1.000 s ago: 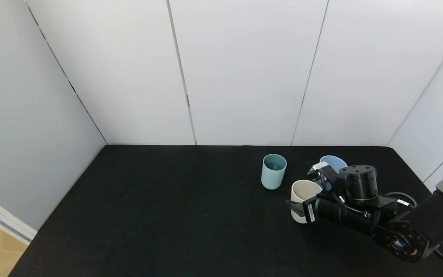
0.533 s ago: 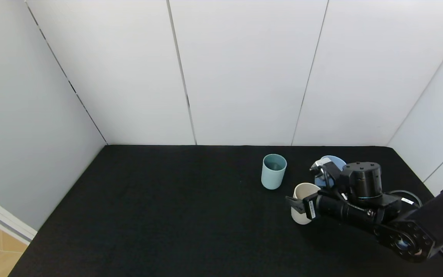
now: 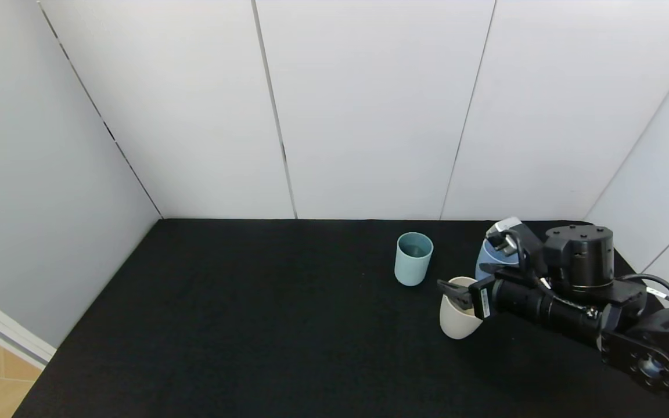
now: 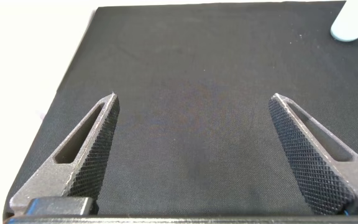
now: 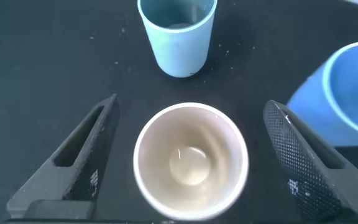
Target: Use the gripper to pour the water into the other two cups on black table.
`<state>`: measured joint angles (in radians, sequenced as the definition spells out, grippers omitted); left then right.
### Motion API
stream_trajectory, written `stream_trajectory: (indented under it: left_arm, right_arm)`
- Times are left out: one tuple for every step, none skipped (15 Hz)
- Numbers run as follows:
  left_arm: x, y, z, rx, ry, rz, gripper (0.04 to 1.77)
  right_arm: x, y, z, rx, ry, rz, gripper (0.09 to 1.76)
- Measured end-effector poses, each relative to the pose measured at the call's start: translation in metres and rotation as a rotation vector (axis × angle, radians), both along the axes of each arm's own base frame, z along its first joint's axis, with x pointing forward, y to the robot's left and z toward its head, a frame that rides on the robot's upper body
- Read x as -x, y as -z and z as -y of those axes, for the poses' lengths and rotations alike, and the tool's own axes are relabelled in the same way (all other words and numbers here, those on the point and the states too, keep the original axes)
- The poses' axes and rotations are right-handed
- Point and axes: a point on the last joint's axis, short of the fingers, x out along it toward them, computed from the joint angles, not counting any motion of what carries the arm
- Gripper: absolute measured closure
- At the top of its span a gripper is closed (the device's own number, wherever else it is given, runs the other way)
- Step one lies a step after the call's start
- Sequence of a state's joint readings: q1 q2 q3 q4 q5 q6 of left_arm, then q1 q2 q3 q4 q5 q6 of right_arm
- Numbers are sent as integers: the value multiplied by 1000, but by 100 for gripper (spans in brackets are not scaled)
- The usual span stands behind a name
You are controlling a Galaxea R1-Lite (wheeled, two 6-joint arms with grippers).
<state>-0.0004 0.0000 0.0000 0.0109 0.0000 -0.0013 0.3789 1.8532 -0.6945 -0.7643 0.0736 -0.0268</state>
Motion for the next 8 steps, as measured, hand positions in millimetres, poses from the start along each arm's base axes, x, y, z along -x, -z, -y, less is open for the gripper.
stream_trajectory:
  left_arm:
    - [0,0,0,0,0,0,9]
    - [0,0,0,0,0,0,9]
    - [0,0,0,0,0,0,9]
    - [0,0,0,0,0,0,9]
    - [0,0,0,1,0,0,9]
    - [0,0,0,0,0,0,9]
    - [0,0,0,0,0,0,9]
    - [0,0,0,0,0,0,9]
  right_arm:
    - [4,-8,1,-2,2,6,17]
    - [9,-17,3,-5,5,18,17]
    - [14,-25,5,-10,5,32,16]
    - [20,-32,6,-10,7,34,16]
    - [28,-38,10,-3,25,33,16]
    - [34,-44,13,8,56,38,16]
    - [41,-49,18,18,90,45,15]
    - [49,-54,22,25,118,55,15]
